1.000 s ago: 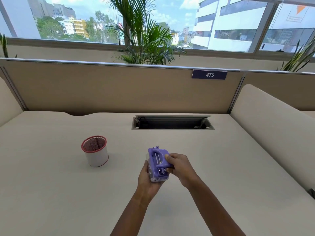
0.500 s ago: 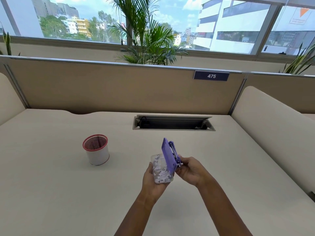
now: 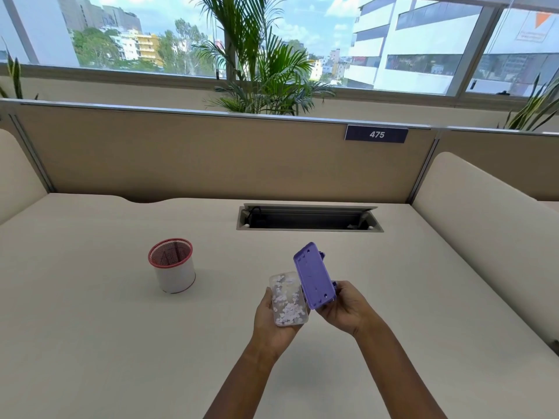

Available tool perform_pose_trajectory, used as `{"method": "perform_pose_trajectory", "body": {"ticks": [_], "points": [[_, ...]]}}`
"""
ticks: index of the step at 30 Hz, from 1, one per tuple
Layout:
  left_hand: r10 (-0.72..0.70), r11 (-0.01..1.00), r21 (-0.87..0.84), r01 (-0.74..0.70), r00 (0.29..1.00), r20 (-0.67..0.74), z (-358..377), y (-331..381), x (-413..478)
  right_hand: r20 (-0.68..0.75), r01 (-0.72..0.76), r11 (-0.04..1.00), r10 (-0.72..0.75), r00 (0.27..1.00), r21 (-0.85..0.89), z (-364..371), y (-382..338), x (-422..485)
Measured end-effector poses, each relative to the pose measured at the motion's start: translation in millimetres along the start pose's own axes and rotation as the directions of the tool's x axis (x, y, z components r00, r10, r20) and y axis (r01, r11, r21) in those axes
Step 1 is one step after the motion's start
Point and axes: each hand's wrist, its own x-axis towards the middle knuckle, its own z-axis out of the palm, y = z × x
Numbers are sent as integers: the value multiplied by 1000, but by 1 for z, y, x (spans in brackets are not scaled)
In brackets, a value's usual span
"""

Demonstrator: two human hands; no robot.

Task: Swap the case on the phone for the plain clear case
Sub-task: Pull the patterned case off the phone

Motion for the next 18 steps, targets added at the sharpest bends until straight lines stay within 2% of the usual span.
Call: {"method": "perform_pose_trajectory", "body": {"ticks": [3,7,11,14,18], "points": [[10,1000,24,-10,1000,-15,-4,1,3,23,14,998,-13,1000,-55,1,1,-1],[26,999,40,-24,999,-34,-8,3,5,-49,47,984,-56,997,-171,-3,-3,6],[64,993,100,-58,996,-60,-7,7,0,-123,145,939,-192,974,-311,-9,-8,17],[109,984,151,-93,989,-103,-6,12,-4,-165,188,804,-333,928,-565,-18,-10,29],[136,979,169,-110,980,-146,-7,19,-2,-249,77,558,-485,839,-826,-42,-9,48]]}}
